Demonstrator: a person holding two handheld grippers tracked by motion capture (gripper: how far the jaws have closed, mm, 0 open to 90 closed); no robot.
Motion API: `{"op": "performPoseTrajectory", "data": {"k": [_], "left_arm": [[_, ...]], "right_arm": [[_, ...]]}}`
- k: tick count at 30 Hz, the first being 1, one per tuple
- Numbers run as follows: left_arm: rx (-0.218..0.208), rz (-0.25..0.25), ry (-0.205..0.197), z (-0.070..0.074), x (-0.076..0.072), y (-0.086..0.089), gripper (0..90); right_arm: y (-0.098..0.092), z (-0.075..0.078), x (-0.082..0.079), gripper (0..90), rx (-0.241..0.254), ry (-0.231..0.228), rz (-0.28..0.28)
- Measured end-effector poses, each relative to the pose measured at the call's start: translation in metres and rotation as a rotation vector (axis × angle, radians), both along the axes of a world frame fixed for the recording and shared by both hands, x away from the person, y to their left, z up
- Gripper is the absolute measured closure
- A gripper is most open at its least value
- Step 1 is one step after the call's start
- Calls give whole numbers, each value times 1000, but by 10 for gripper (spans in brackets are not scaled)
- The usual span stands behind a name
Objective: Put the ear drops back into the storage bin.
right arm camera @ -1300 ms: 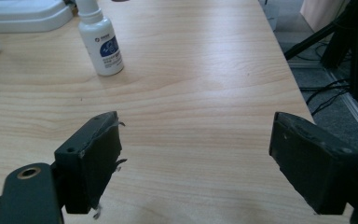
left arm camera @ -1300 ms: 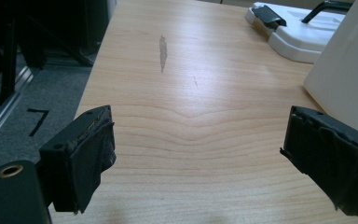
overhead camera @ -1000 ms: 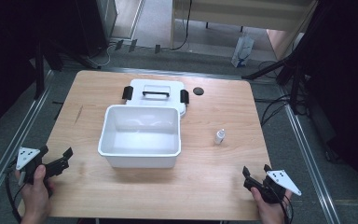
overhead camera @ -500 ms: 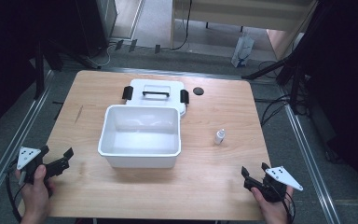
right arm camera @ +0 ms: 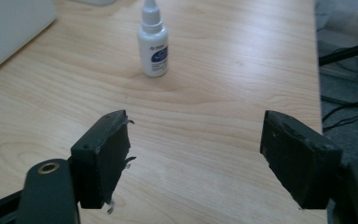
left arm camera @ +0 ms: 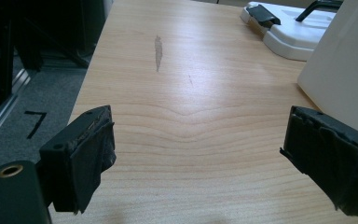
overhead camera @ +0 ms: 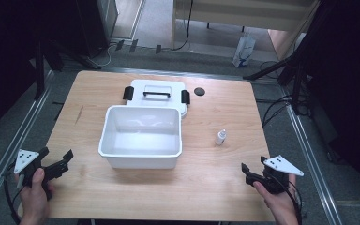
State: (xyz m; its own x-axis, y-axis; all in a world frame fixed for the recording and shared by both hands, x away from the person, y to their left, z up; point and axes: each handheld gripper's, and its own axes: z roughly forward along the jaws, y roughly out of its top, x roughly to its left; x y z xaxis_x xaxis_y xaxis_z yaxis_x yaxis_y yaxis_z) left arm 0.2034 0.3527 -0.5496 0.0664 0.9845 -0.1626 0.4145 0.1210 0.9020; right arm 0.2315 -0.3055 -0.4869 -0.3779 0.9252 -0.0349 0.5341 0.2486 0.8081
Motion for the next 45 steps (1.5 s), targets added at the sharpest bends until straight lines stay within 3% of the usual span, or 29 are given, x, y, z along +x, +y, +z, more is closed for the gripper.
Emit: {"op": "performPoseTrajectory", "data": {"k": [3,7,10,11,14,17,20,21,26,28,34,39,45], "left_arm": [[-2,-5,-2,0,0,0,96],[-2,-4,2,0,0,0,96],[-3,-4,1,0,0,0,96],[-3,-6,-3,0,0,0,96],[-1,-10,-1,0,-1,0,96],[0,-14,2,0,0,0,96],[-1,-15,1,0,0,0,96],[-6,-16,2,0,-1,1,96],[-11,-21,4,0,-1,2,96],[-7,-21,5,0,-1,1,96],[-17,-27,6,-1,-1,2,96],[-16,-32,7,-1,-2,2,96],[-11,-37,13,-1,-1,2,96]], "right_arm": [[6,8,8,247,-36,52,80],[16,23,19,269,-133,73,160],[20,33,26,289,-147,85,196],[23,43,34,309,-171,99,236],[27,51,43,315,-204,120,271],[33,64,61,322,-254,164,319],[36,68,71,328,-269,182,346],[39,72,79,347,-289,210,387],[50,76,96,369,-365,276,459],[57,77,102,385,-411,312,475],[79,80,116,400,-485,430,523],[99,81,133,471,-529,482,556],[118,72,153,534,-639,546,523]]}}
